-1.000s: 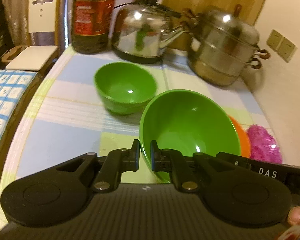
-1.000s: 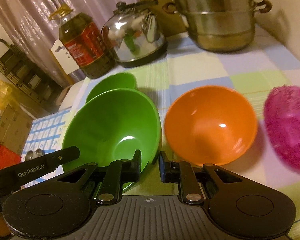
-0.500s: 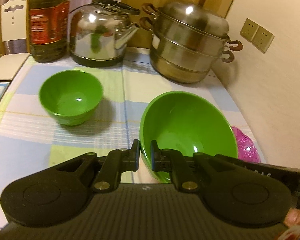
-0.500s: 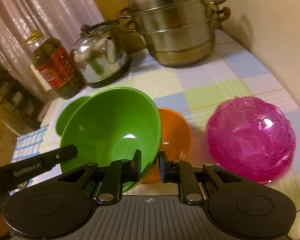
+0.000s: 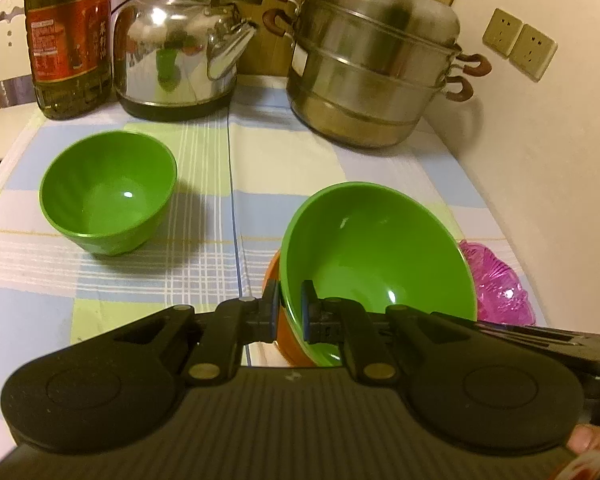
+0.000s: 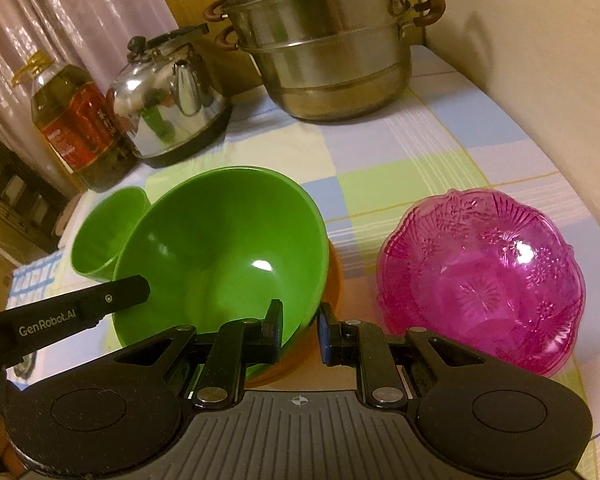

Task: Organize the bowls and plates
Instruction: 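Lift the large green bowl with both tools over the orange bowl, then lower the green bowl into the orange bowl and open both tools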

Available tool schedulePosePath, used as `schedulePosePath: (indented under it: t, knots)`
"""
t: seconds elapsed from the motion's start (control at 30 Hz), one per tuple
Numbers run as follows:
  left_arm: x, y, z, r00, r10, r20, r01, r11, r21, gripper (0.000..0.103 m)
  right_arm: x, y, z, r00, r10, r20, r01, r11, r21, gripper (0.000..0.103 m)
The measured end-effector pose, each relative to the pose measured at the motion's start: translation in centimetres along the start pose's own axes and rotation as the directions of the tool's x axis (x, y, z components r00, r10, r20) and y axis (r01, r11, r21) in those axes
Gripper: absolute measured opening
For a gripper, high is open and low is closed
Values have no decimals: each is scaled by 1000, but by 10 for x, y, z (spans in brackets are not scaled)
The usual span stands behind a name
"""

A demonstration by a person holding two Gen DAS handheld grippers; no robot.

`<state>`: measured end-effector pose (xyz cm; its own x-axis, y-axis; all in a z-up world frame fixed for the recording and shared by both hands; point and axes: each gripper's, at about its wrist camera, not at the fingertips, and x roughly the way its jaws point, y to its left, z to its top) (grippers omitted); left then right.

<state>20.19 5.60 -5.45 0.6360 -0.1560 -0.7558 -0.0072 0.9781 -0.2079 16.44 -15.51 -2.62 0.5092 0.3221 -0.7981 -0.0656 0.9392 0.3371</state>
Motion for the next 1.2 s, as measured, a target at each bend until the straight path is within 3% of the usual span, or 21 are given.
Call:
schedulePosePath:
  t: [1.03, 1.2]
  knots:
    - [23, 8, -11, 1000, 9, -28, -10, 999, -33, 9, 22, 17, -5, 995, -99, 19, 101, 984, -146, 19]
    - [20, 11, -10, 1000, 31, -6, -31, 998, -53, 14, 22, 14, -6, 995, -90, 30, 93, 989, -116, 47]
